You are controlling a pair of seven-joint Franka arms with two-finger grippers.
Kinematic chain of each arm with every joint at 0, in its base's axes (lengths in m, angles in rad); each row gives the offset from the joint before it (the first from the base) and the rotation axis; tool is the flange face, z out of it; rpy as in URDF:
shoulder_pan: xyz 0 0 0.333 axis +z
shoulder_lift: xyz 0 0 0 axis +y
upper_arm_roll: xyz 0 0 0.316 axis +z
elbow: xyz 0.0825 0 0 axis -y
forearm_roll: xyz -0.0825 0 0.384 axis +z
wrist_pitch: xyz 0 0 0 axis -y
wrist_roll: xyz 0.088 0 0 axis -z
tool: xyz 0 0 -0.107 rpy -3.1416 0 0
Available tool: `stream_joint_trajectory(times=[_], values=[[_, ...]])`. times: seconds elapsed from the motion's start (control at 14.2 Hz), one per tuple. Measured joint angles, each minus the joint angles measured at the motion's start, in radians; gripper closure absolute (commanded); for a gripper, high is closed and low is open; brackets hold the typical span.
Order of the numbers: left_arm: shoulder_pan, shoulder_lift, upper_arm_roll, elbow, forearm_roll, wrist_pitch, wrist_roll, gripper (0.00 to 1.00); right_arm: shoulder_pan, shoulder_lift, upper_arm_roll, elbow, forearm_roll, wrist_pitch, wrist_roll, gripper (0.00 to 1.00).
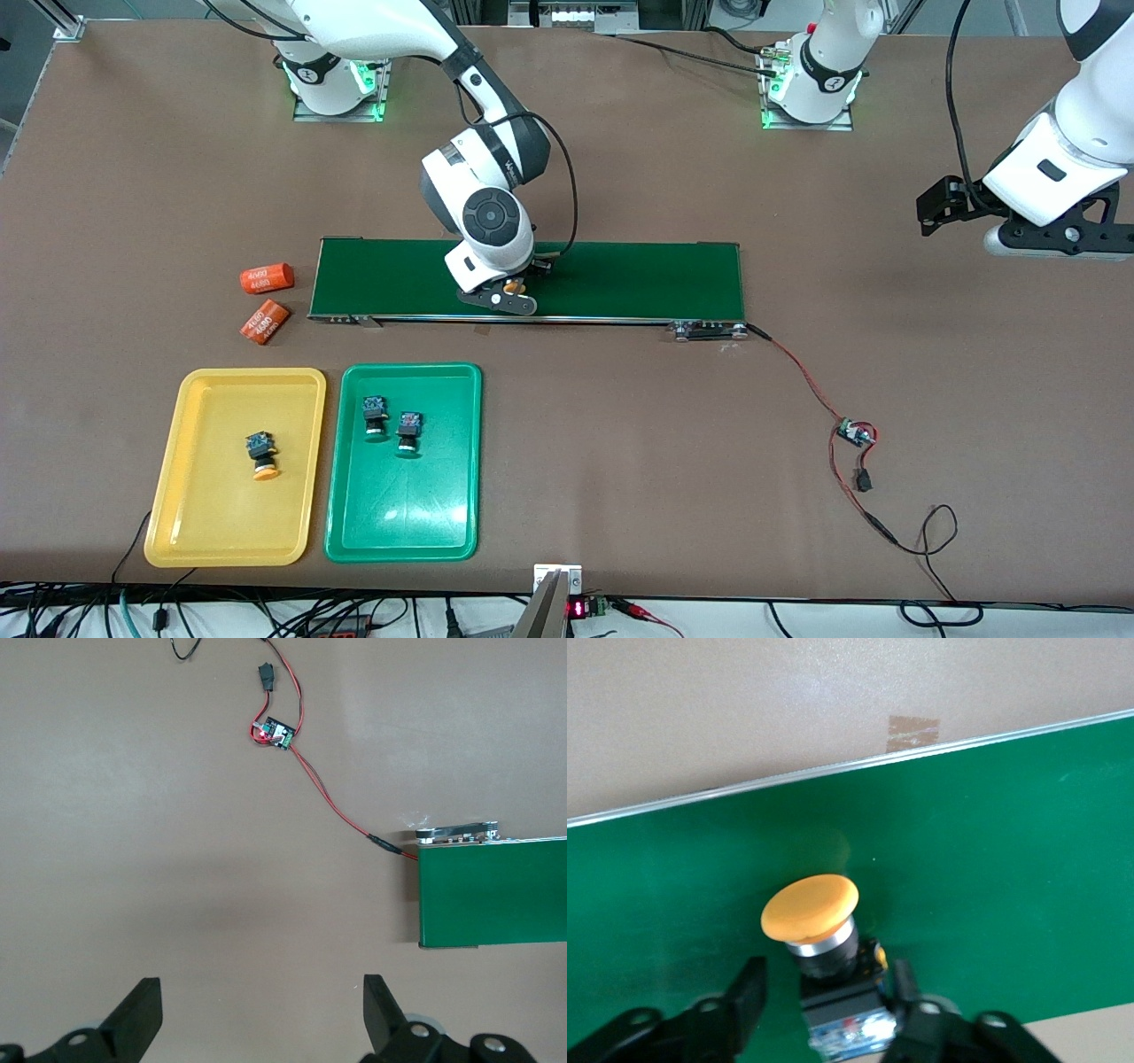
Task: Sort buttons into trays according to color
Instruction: 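Grasp the second yellow button and carry it to the yellow tray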
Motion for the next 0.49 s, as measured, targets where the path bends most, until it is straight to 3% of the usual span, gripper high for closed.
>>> stream_joint_trajectory(times=[0.14,0.49], values=[[0.0,0.0,0.0,0.0,0.0,0.0,0.0,0.0,-0.001,0.0,-0.001,0.0,0.0,0.0,0.005,0.96],[0.0,0.0,-0.002,0.001,0.0,-0.001,0.0,0.0,-0.031,-0.015,-0.014,0.024,-0.001,0.008,0.025,1.0]])
